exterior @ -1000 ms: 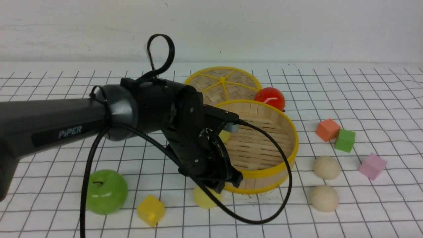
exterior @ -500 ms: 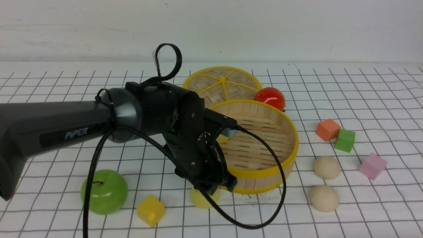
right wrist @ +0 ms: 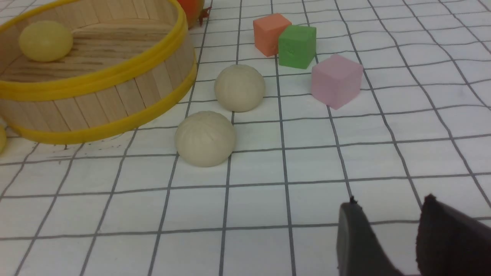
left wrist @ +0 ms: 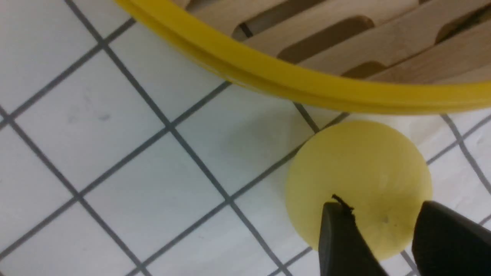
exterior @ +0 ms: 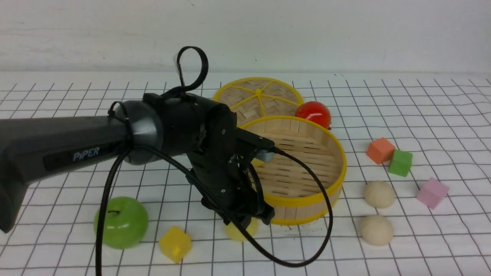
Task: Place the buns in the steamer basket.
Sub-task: Use the left arm to grab a steamed stuffed bun
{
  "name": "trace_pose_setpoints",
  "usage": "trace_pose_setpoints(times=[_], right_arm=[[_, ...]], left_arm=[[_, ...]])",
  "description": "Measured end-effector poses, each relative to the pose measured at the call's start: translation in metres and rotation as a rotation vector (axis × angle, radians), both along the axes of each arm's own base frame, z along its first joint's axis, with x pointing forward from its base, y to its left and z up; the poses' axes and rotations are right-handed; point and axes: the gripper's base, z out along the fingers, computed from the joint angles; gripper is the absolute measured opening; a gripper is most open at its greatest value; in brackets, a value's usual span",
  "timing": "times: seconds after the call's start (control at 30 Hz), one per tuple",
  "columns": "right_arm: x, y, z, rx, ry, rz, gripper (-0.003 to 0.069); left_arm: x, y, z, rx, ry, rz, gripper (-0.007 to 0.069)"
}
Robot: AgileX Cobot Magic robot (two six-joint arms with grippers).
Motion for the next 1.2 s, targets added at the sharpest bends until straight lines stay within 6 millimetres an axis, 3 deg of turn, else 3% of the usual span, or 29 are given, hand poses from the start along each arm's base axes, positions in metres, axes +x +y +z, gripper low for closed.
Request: trace_pose_setpoints(times=[0.4,0.93,1.2], right_arm=[[0.000,0.000,0.000,0.000,0.000,0.000,0.0239],[0.000,0.000,0.000,0.000,0.000,0.000,0.0239],[0.000,0.000,0.000,0.000,0.000,0.000,0.0239]], left_arm=[[-0.002,-0.001,-0.002,-0.014,0.035,0.036,0.0268],[0.004,-0.004,0.012,-0.028,0.025,0.074,0.0323],[0.010,-0.003,-0.003,0.025,0.004,0.051,0.0323]])
